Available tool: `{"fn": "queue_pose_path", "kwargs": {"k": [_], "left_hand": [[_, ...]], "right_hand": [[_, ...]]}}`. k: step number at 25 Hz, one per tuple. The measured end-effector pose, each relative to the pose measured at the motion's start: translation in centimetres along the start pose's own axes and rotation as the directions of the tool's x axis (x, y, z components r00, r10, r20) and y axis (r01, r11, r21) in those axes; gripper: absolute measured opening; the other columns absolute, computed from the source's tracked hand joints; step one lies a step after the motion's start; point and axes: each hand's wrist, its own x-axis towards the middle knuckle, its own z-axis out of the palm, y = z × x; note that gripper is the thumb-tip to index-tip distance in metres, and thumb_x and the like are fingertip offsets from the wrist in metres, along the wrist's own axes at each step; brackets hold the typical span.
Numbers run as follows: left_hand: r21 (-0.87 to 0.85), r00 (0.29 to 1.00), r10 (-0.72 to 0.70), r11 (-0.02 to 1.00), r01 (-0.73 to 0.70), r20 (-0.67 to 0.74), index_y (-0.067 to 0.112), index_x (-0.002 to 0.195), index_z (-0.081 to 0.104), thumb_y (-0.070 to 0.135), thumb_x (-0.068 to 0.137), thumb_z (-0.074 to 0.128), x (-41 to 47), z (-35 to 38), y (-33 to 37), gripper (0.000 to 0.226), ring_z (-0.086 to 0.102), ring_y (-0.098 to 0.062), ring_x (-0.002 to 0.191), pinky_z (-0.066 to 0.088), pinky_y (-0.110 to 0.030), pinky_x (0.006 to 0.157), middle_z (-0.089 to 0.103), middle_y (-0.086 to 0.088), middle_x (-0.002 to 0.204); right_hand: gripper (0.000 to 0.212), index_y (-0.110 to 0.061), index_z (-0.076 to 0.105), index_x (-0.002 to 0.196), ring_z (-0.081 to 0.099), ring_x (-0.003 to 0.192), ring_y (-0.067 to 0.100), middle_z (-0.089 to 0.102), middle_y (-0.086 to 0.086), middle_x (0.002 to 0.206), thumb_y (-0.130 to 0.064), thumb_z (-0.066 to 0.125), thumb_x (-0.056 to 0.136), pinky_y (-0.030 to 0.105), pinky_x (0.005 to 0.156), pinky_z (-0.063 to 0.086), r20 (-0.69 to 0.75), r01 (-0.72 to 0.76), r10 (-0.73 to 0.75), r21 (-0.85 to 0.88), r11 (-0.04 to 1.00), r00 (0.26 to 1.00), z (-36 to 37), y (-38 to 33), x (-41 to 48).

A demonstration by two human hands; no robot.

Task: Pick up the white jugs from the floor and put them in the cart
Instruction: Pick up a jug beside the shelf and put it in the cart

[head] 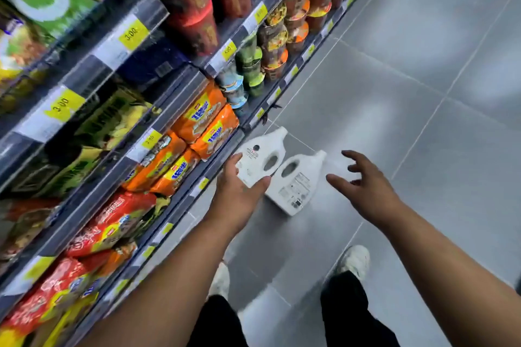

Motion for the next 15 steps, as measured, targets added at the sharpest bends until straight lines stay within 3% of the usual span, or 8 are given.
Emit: {"fn": "queue_pose_path", "kwargs": {"k": [6, 10, 13, 15], "left_hand": [[-0.053, 0.980, -0.128, 0.991, 0.121, -0.152, 0.037, 0.146, 0.030, 0.036, 0.086, 0.071, 9.2, 10.3, -5.1, 0.072, 0.051, -0.016, 0.112, 0.035, -0.024, 0.086, 0.041, -0.004, 0.140], [-0.109, 0.958, -0.216, 0.974, 0.198, -0.189, 0.034, 0.146, 0.032, 0.037, 0.087, 0.069, 14.9, 14.8, -11.5, 0.070, 0.048, -0.017, 0.122, 0.039, -0.028, 0.093, 0.044, -0.005, 0.139], [-0.183, 0.934, -0.263, 0.958, 0.222, -0.243, 0.033, 0.144, 0.032, 0.037, 0.088, 0.069, 19.9, 18.5, -18.1, 0.067, 0.054, -0.009, 0.106, 0.039, -0.027, 0.090, 0.043, 0.000, 0.137], [-0.176, 0.925, -0.273, 0.957, 0.232, -0.264, 0.036, 0.145, 0.031, 0.042, 0.086, 0.069, 23.4, 20.4, -23.1, 0.071, 0.050, -0.016, 0.118, 0.037, -0.028, 0.090, 0.039, -0.003, 0.143]], "right_hand": [[0.068, -0.043, 0.036, 0.140, 0.055, 0.113, 0.023, 0.047, 0.005, 0.133, -0.053, 0.067, 0.081, 0.038, 0.097, 0.045, 0.197, 0.043, -0.010, -0.162, 0.986, 0.980, -0.1, 9.6, 13.3], [0.069, -0.042, 0.032, 0.142, 0.057, 0.110, 0.025, 0.047, 0.008, 0.134, -0.055, 0.066, 0.082, 0.035, 0.095, 0.043, 0.229, 0.022, 0.023, -0.192, 0.981, 0.973, 3.4, 15.5, 20.2], [0.072, -0.042, 0.029, 0.143, 0.057, 0.110, 0.026, 0.047, 0.010, 0.133, -0.054, 0.066, 0.082, 0.033, 0.093, 0.040, 0.233, 0.043, 0.012, -0.228, 0.973, 0.972, 8.0, 21.2, 25.6], [0.075, -0.041, 0.027, 0.145, 0.051, 0.120, 0.027, 0.045, 0.012, 0.135, -0.053, 0.066, 0.082, 0.033, 0.095, 0.037, 0.234, 0.050, 0.006, -0.233, 0.971, 0.972, 11.4, 24.6, 29.1]]}}
